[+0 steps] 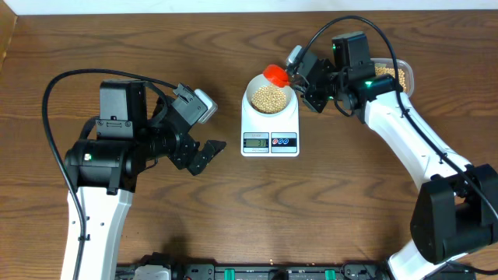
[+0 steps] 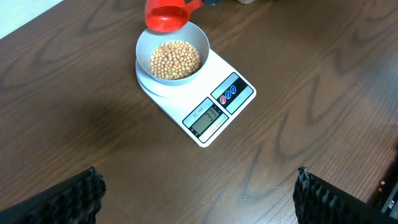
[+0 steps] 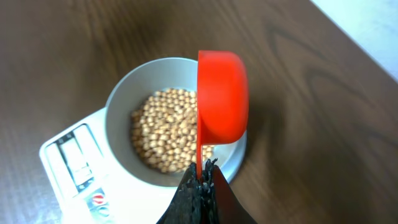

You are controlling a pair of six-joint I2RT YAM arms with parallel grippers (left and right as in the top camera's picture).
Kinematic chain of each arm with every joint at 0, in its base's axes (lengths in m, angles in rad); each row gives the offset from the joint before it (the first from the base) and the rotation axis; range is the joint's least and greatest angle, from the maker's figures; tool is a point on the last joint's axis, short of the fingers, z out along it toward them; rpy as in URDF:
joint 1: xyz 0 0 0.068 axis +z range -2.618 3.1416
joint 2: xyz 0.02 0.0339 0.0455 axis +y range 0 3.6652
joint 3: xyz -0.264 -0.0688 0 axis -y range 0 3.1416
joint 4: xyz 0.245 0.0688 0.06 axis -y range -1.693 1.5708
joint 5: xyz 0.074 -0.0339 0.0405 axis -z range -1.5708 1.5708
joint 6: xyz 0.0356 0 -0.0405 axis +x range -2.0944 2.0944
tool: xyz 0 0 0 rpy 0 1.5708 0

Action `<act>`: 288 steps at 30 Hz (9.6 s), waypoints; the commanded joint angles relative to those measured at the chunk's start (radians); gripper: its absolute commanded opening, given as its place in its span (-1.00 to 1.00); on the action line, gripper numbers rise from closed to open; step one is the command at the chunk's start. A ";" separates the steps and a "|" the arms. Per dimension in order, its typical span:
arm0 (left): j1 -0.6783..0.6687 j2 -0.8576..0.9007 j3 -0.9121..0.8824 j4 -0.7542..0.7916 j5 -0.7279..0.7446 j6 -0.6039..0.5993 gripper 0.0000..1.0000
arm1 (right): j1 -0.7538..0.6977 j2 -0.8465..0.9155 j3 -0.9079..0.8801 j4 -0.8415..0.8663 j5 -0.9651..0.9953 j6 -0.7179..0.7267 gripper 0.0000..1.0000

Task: Scoop item into bowl and weigh 50g on scale
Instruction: 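Tilt the red scoop with the right gripper to pour beans into bowl, then carry the empty scoop back right to the soybean tub, then lower the scoop into the tub and scoop more soybeans, right gripper, then lift the filled scoop and move it left over the bowl, then tilt the scoop with the right gripper to pour beans into bowl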

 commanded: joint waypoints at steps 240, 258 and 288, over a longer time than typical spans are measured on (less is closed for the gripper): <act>0.006 -0.005 0.029 0.000 0.024 -0.005 0.98 | -0.221 0.240 0.005 0.111 -0.721 0.191 -0.98; 0.006 -0.005 0.029 0.000 0.024 -0.005 0.98 | -0.200 0.240 0.005 0.112 -0.636 0.117 -0.98; 0.006 -0.005 0.029 0.000 0.024 -0.005 0.98 | -0.195 0.240 0.005 0.115 -0.636 0.118 -0.98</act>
